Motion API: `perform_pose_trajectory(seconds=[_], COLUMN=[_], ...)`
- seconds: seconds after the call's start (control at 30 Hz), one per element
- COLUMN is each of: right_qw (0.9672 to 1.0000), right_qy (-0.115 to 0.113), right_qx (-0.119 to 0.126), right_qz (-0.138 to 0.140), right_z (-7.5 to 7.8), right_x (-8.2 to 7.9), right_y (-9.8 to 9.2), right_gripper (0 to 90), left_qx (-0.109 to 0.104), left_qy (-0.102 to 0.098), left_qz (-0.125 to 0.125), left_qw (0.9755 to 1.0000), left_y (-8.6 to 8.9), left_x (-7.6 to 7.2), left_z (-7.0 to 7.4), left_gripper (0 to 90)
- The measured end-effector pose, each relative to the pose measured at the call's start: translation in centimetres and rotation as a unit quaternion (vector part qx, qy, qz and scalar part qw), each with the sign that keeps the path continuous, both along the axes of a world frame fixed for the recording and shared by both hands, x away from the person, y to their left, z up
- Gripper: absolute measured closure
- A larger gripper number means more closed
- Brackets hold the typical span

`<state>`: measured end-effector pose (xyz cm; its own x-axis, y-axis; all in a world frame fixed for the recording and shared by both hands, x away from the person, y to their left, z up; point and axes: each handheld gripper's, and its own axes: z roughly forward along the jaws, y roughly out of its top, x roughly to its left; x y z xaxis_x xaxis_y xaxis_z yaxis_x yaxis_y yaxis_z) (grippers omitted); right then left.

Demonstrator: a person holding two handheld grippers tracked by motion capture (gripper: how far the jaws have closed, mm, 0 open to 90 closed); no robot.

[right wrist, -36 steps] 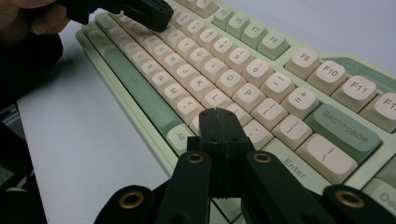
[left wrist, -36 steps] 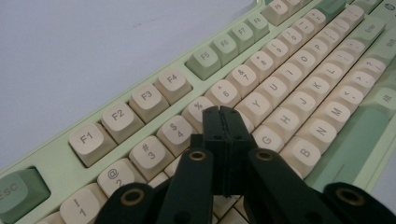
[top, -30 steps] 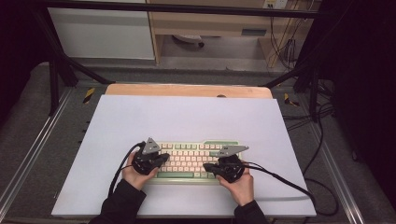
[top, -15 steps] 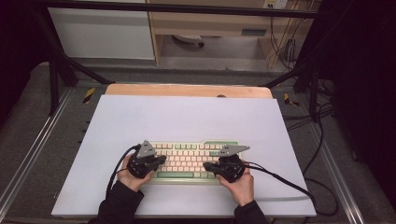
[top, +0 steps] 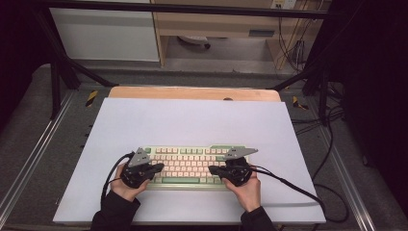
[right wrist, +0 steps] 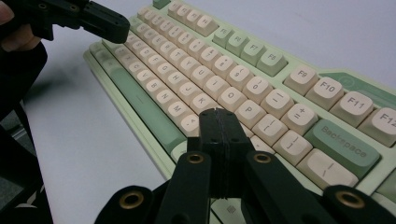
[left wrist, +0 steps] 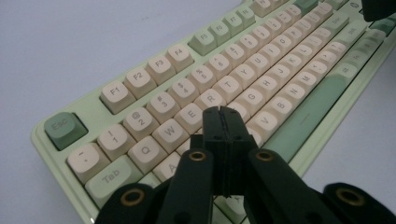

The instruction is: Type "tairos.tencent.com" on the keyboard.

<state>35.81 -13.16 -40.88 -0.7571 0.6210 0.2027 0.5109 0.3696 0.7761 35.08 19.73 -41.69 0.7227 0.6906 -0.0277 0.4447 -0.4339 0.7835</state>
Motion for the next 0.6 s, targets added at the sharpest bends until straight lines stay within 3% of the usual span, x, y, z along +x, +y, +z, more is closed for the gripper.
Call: perform_pose_trajectory(seconds=[0.6], right_qw=[0.9998], right_qy=[-0.004], right_qx=[-0.015], right_qz=[-0.016], right_z=[-0.2], right_x=[1.6], right_y=[2.5], right_gripper=[90.0], left_qx=[-0.005], left_qy=[0.008], left_qz=[0.016], left_qw=[0.9998], left_y=[2.7], left_x=[-0.7], left_z=[-0.5], left_gripper=[90.0])
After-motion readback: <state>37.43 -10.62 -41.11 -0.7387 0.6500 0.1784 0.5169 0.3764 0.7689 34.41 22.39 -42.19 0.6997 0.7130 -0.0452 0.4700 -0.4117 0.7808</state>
